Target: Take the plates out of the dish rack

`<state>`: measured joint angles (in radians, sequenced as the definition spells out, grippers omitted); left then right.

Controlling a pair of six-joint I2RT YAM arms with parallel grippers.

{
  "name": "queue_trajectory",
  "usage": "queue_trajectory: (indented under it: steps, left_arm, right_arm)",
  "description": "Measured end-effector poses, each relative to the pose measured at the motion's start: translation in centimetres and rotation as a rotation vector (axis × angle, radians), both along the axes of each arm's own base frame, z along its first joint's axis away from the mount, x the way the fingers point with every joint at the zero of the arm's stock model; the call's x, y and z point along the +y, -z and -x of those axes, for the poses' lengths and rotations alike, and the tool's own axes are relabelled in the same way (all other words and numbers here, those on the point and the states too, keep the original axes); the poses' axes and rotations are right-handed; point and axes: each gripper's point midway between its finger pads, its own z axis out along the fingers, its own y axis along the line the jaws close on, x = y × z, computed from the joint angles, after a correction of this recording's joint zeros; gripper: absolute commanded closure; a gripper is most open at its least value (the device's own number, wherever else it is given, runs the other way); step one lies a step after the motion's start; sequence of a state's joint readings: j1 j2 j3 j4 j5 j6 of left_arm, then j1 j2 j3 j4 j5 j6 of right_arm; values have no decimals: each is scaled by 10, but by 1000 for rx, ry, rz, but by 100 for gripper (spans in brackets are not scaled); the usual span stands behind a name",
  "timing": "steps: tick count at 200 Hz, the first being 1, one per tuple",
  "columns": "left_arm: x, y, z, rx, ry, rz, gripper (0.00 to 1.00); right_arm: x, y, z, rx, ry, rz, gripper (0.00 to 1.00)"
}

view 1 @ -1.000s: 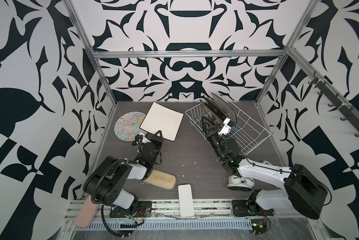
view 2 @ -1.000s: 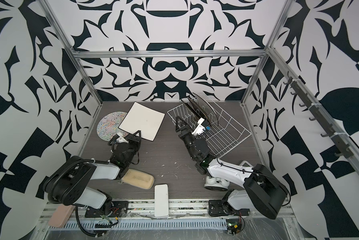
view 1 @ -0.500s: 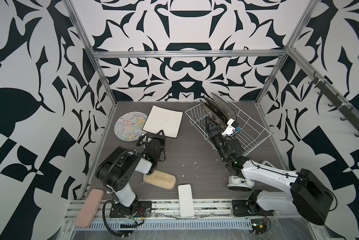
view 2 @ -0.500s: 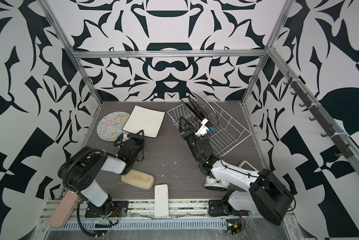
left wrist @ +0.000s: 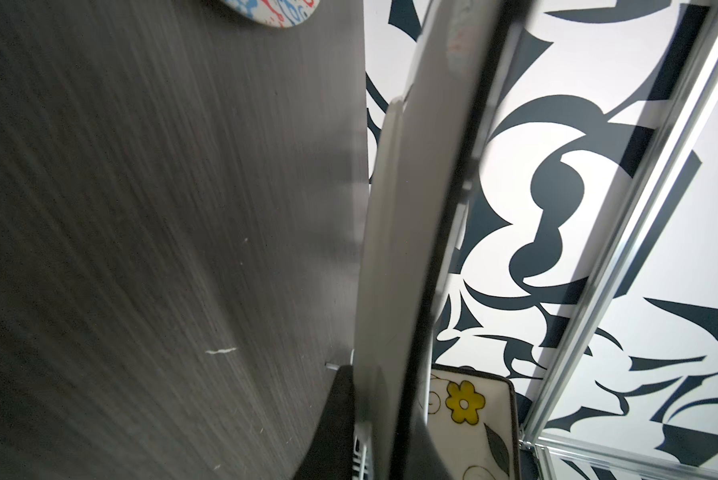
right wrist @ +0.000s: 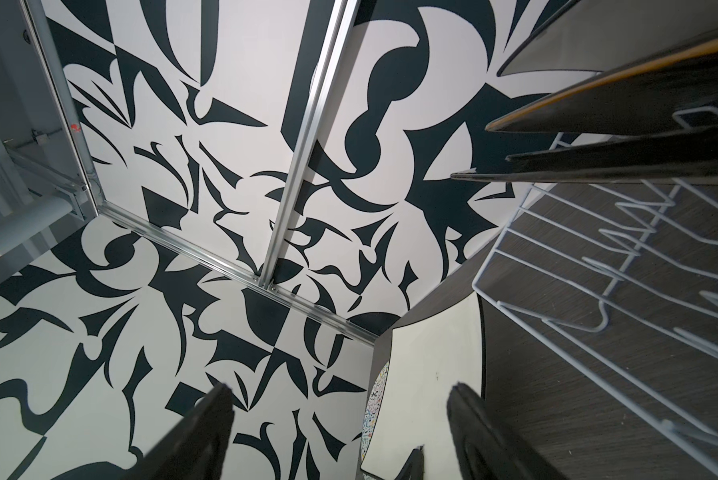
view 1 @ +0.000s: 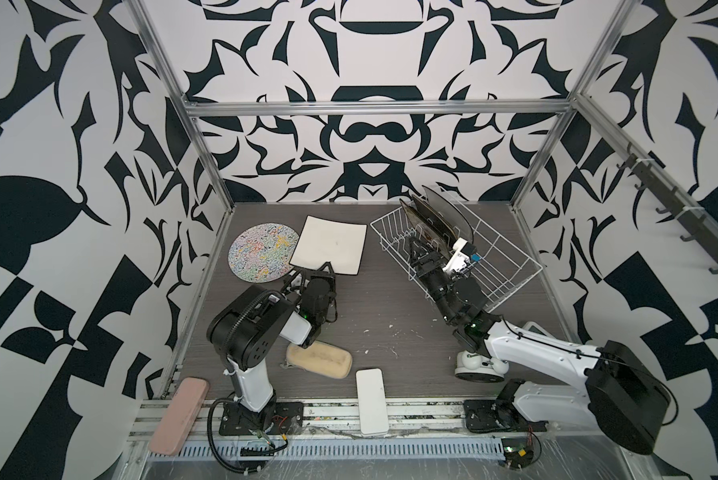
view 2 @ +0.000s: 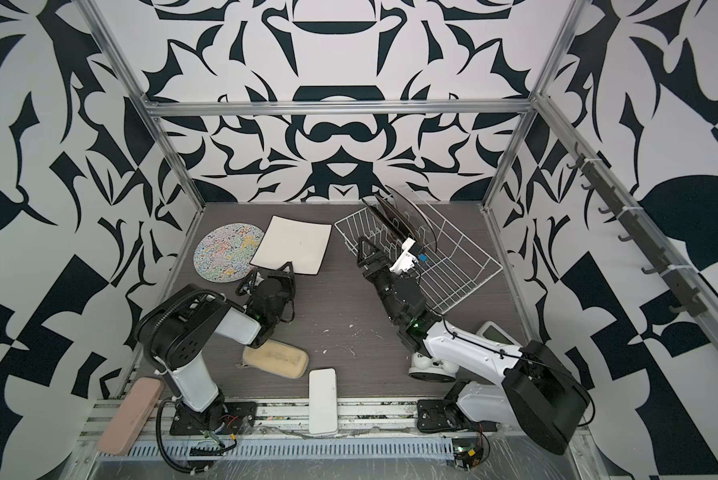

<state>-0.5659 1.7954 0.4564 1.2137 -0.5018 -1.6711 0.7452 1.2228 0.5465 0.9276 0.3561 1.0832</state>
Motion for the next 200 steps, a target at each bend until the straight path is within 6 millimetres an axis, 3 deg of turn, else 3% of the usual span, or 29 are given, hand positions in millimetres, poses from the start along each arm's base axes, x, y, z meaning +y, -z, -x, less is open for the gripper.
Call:
queue_trajectory:
  steps: [36,86,200]
  left_arm:
    - [-2,15,-1,36,-7,0,100]
    - [-10,21,-3,45,-5,20,100]
    - [-10,43,-2,89,-30,26,100]
  right_arm:
    - [-1,5,-1,15,5,21,16]
    - [-1,12,-2,35,7,41,16]
    - [-11,5,2,35,27,52,16]
